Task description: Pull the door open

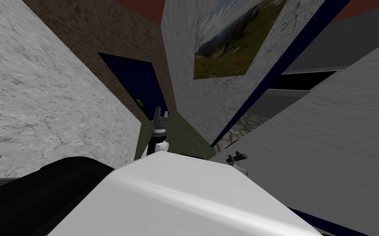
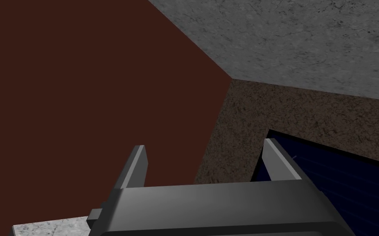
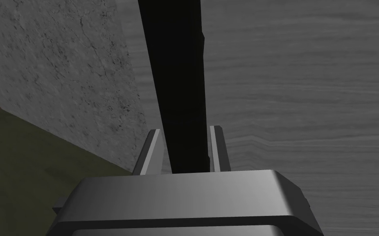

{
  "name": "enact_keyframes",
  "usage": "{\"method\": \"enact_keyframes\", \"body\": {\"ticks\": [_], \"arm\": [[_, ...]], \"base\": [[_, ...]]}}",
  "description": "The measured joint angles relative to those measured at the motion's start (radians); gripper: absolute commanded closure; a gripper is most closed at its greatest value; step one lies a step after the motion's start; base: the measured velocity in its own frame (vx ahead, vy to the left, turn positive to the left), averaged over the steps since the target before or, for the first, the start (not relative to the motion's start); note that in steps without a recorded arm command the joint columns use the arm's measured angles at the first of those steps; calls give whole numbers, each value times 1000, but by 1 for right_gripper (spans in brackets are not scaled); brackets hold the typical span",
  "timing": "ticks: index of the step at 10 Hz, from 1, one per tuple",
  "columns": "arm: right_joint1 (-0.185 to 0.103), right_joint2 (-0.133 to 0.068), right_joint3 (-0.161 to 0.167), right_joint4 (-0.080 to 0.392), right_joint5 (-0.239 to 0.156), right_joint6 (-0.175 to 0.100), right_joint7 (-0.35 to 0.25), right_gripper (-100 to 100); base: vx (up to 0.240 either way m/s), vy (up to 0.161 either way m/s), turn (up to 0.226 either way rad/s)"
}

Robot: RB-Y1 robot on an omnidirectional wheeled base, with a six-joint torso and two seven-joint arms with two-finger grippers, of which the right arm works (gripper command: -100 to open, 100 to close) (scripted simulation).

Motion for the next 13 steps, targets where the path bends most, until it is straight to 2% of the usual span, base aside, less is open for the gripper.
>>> {"method": "enact_keyframes", "body": {"ticks": [2,3,4,11,13], "arm": [[17,-12,28,-15,22,-13,-11,100],[18,-16,41,-5,32,-29,-18,100],[20,-14,46,-2,35,-31,-19,100],[18,-59,92,32,77,-91,-67,100],[21,-63,103,37,85,-98,-74,100]], "base": [[-252,-25,49],[-106,-7,19],[-148,-2,103],[-231,-26,97],[-109,-19,69]]}}
